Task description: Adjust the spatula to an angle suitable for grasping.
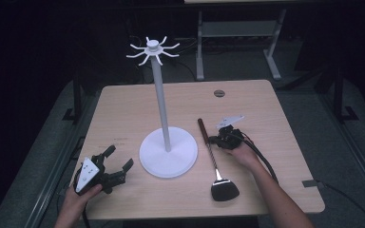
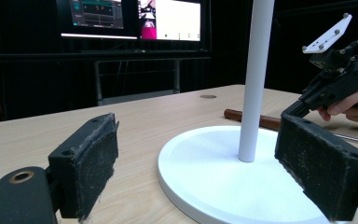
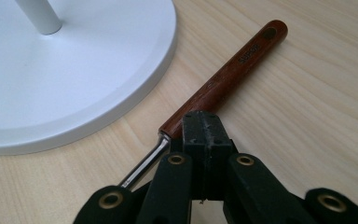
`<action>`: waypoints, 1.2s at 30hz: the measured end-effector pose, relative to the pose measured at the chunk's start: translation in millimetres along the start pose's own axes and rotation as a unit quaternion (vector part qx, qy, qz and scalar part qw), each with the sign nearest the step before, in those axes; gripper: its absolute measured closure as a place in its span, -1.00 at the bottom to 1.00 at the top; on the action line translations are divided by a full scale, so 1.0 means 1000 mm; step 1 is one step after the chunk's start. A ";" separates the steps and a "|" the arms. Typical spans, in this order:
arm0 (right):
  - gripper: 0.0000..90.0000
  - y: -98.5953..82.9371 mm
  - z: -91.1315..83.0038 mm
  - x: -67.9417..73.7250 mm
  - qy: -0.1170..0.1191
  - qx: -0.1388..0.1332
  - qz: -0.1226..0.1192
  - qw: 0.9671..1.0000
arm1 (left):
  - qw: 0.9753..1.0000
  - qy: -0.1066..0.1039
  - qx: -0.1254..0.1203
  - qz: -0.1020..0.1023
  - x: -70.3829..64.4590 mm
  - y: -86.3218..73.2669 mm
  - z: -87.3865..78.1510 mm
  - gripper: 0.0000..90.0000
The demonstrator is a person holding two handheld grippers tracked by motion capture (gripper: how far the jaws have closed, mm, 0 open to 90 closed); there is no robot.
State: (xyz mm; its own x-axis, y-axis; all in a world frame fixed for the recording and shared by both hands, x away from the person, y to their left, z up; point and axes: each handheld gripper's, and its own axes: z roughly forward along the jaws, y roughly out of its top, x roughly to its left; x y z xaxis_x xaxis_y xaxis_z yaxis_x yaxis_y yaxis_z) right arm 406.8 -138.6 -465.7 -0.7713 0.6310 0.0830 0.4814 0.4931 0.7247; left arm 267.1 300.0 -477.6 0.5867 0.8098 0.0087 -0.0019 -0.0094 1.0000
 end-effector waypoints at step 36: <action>0.99 0.002 -0.031 0.033 0.030 -0.008 -0.022 0.999 | 1.000 0.003 0.002 0.001 0.000 0.000 0.000 -0.72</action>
State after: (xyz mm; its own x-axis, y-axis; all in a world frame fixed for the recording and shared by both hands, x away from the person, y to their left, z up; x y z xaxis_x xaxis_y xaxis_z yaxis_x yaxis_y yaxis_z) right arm 369.4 -135.3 -440.8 -0.8156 0.5713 0.0922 0.4400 0.5088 0.7400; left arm 267.1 300.5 -477.6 0.5826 0.8127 0.0101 -0.0002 -0.0122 0.9999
